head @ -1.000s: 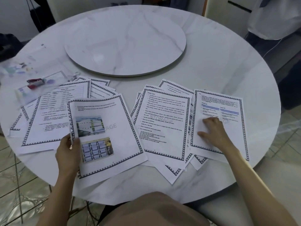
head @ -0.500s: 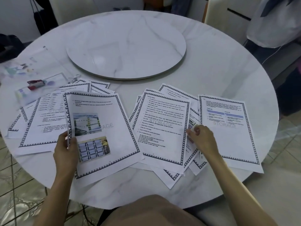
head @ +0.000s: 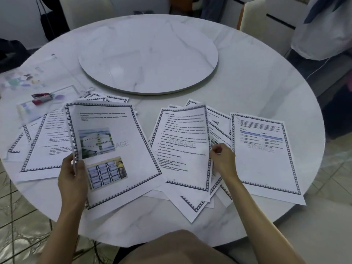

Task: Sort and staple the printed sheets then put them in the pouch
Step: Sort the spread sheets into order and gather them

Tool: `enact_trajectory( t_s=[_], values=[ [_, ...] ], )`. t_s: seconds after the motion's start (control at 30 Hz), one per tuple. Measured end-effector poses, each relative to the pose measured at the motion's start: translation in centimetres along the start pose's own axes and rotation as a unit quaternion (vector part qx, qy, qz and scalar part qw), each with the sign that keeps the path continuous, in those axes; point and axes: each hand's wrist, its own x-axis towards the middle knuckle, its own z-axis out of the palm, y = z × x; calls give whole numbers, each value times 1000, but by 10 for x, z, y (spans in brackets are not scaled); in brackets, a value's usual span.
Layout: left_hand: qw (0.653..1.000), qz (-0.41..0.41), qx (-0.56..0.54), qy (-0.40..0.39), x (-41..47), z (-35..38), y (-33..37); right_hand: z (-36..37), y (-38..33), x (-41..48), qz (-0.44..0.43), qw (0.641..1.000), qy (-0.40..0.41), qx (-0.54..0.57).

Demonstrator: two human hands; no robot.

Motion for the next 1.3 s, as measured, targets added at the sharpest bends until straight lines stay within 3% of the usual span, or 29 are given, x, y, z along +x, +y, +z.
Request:
enact_trajectory(
  t_s=[0.13, 0.3, 0.8, 0.97, 1.17, 1.3],
  values=[
    [1000, 1, -19, 4, 1, 2, 4, -21, -4, 12, 0, 997, 38, 68],
    [1000, -8, -14, -10, 11, 6, -9, -75, 10, 43, -17, 991, 120, 63],
    [999, -31, 33, -21, 29, 5, -17, -186, 113, 70, 61, 975, 202, -66],
    [998, -31, 42, -25, 28, 2, -16, -167, 81, 40, 20, 965, 218, -142],
    [999, -32, 26, -15, 24, 6, -15, -117, 41, 22, -103, 972, 101, -187],
    [999, -26, 22, -11, 23, 6, -13, -75, 15, 10, -141, 967, -11, -211]
  ],
)
